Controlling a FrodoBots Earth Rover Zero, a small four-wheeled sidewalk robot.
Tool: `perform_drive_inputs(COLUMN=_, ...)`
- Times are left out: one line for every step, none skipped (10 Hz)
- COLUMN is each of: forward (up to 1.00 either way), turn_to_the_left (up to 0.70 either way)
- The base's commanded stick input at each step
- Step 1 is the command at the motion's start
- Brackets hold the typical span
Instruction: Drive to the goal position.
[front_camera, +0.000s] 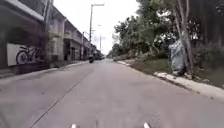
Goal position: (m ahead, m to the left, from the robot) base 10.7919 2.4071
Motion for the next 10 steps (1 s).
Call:
perform_drive_inputs(forward=1.0, turn_to_the_left=0.01)
perform_drive_inputs(forward=1.0, turn_to_the_left=0.01)
perform_drive_inputs(forward=1.0, turn_to_the_left=0.01)
perform_drive_inputs(forward=1.0, turn_to_the_left=0.01)
perform_drive_inputs(forward=1.0, turn_to_the_left=0.01)
perform_drive_inputs(forward=1.0, turn_to_the_left=0.01)
perform_drive_inputs(forward=1.0, turn_to_the_left=0.01)
perform_drive_inputs(forward=1.0, turn_to_the_left=0.01)
perform_drive_inputs(forward=1.0, turn_to_the_left=0.01)
perform_drive_inputs(forward=1.0, turn_to_the_left=0.01)
